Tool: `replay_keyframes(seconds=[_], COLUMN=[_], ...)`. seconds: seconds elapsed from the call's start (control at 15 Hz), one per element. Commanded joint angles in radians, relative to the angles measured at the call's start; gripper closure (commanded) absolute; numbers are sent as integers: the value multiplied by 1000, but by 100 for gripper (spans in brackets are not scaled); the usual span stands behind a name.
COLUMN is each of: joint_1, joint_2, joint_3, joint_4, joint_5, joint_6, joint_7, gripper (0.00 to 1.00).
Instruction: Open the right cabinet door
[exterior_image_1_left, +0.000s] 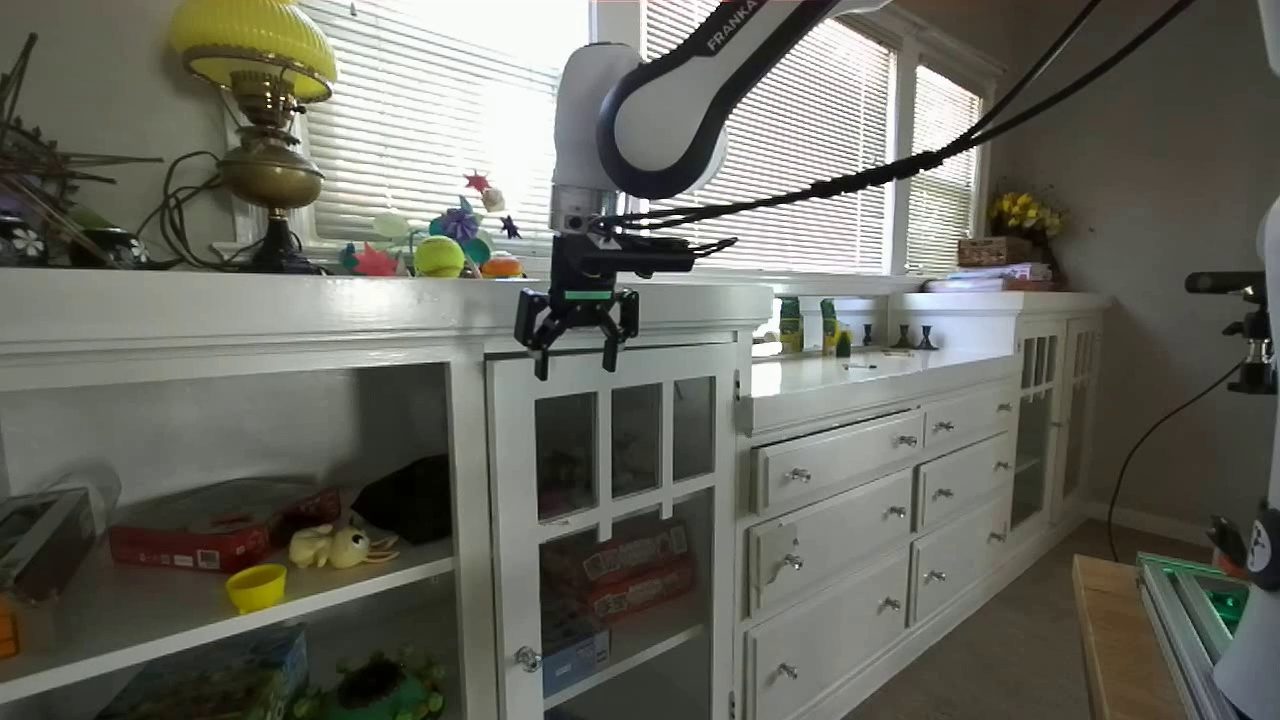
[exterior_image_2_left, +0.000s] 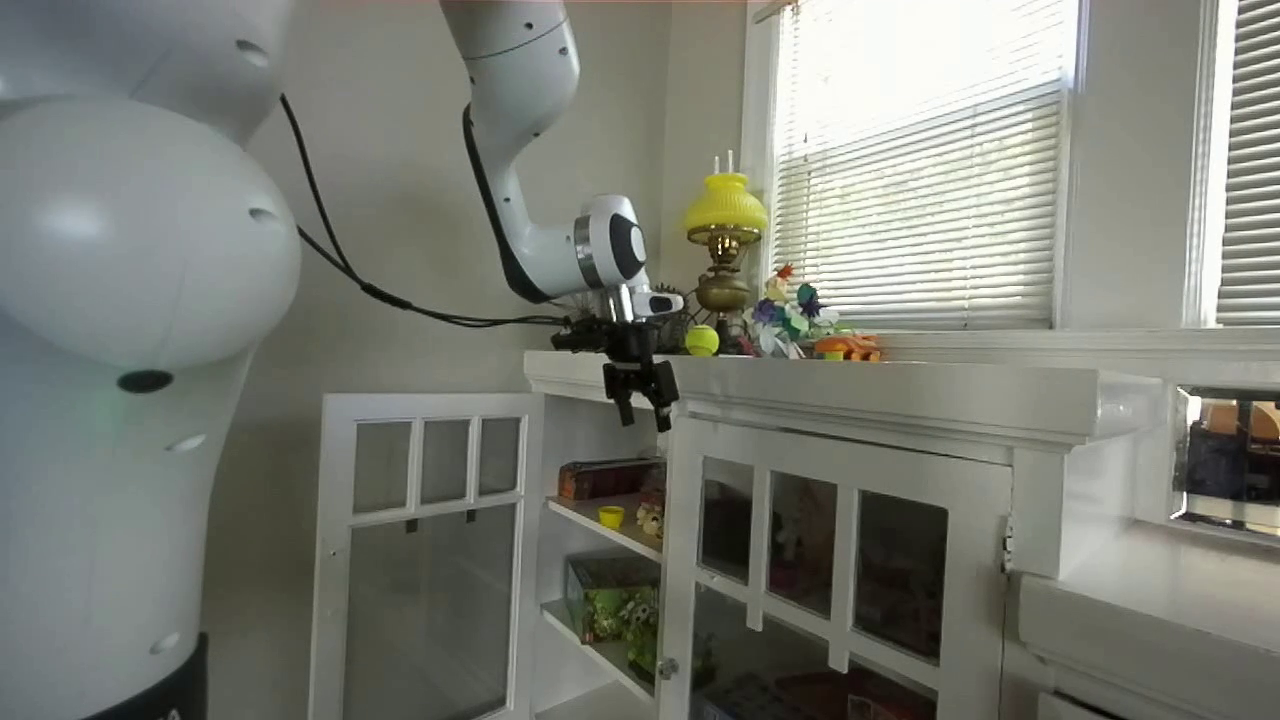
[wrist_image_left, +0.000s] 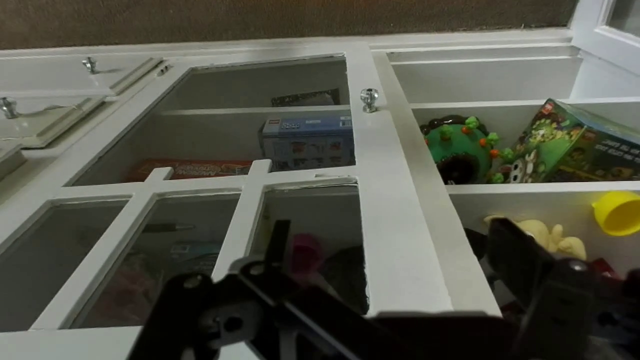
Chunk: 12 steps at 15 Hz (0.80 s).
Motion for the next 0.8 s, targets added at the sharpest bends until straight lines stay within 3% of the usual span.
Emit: replay_keyframes(seconds=[0.0,0.4,0.73], joint_1=[39,125,219], joint_2=[-2,78,155], joint_3=[-43,-85,-167], joint_4=[2,107,220], joint_5=[15,-80,-251], joint_6=[0,1,-36], joint_7=[-12,118,372], gripper=[0,0,0])
